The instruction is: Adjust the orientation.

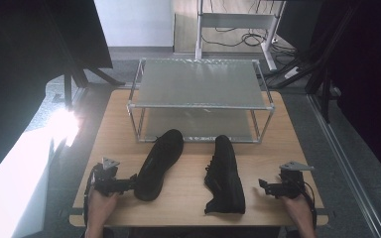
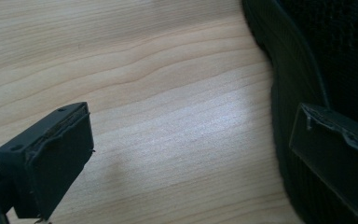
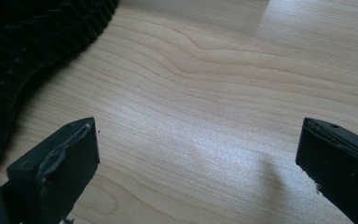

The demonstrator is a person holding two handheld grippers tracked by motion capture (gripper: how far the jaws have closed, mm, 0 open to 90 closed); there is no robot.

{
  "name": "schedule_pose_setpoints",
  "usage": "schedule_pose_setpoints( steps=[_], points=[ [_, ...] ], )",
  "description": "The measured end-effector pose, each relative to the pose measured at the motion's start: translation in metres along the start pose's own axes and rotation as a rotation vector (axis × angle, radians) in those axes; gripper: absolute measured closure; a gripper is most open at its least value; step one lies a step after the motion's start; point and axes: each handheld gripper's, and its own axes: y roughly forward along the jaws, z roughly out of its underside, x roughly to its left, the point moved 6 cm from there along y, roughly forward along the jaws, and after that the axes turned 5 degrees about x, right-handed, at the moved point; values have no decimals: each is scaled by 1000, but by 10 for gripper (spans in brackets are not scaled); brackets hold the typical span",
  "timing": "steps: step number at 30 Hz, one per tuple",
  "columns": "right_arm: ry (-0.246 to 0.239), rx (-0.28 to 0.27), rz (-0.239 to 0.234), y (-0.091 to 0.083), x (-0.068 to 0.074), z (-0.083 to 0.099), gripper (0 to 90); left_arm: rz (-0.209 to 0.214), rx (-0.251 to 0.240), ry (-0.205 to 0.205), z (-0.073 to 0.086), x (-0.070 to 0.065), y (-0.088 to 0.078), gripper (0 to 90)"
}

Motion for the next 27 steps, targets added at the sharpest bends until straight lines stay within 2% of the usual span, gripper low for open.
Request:
schedule_pose_setpoints(
  steps=[4,15,27],
  points=[
    [0,0,-2,0,0,0,0,11,9,27,1,-6,0,0],
    [4,-4,-4,0,0,0,0,58,19,111,-2,-35,2,0],
    [5,-6,-6,0,0,-1,0,97,22,153,-3,-55,4,0]
  ],
)
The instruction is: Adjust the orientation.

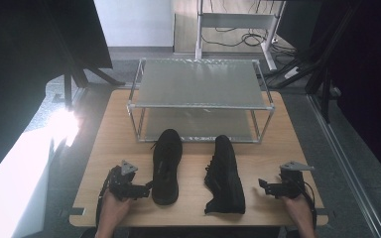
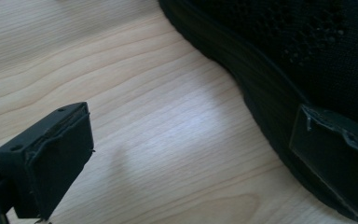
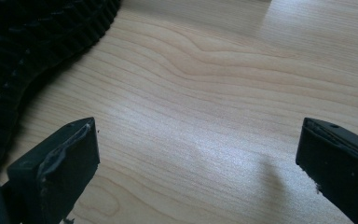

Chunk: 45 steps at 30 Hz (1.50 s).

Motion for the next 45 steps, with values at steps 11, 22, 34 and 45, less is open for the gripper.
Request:
schedule_pose_setpoints(
  steps=[11,22,34,45],
  points=[
    [-5,1,1,0,0,0,0,57,-16,24,-8,-21,7,0],
    [-4,-7,1,-1,0,0,0,13,-42,-19,-7,-3,-4,0],
    [-26,-14,-3,-3,5,-4,0,-42,-47,-66,-3,16,-10,0],
    [-76,-45,-19,-20,20,-23,0,-48,-34,-62,-1,16,-7,0]
  ],
)
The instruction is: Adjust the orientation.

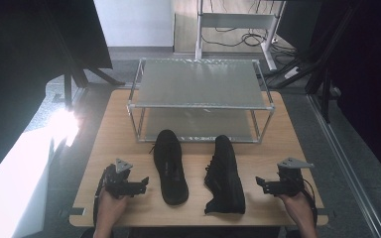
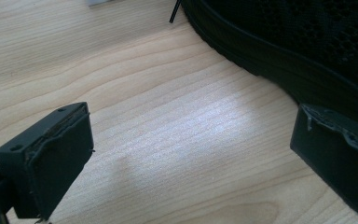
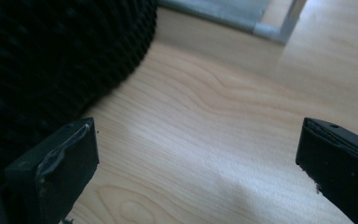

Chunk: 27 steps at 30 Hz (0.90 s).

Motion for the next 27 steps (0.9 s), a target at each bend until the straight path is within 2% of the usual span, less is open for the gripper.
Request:
schedule_pose_setpoints(
  steps=[6,8,9,12,21,27],
  points=[
    [-31,-25,-17,-13,18,-20,0,1,5,2,0,-1,2,0],
    [-35,-24,-20,-14,20,-22,0,3,7,3,0,-2,2,0],
    [-49,-30,-24,-15,27,-28,0,2,8,5,0,-2,2,0],
    [-60,-29,-33,-16,34,-34,0,2,9,7,0,-2,3,0],
    [-95,-27,-61,-6,63,-51,0,4,6,5,0,-2,2,0],
    [-118,-11,-58,3,72,-49,0,5,6,8,0,-2,2,0]
  ],
)
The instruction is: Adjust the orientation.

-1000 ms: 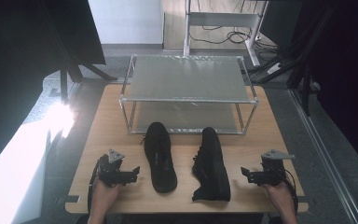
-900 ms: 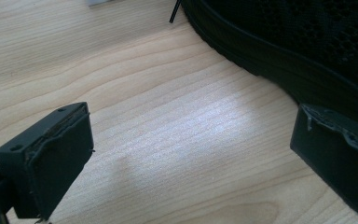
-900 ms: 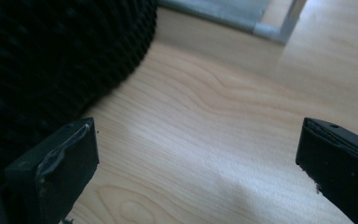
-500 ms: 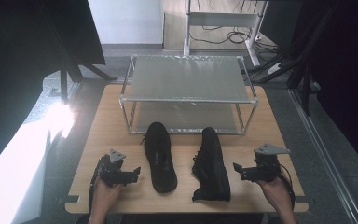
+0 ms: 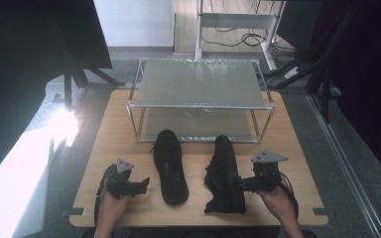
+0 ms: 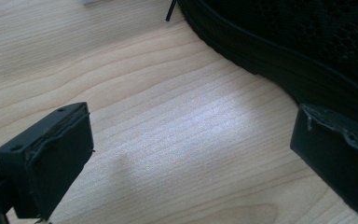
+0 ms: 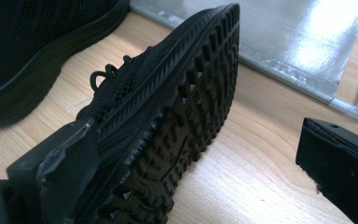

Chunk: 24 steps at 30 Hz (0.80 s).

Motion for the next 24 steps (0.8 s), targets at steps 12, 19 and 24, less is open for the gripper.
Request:
schedule_pose_setpoints(
  steps=[12,19,24],
  points=[
    [15,-14,13,-8,-15,9,0,-2,-3,-2,1,1,-1,0],
    [38,-5,54,-18,-30,15,0,-3,5,1,1,1,0,0],
    [56,-1,83,-23,-41,21,6,-6,9,2,1,1,0,0]
  ],
)
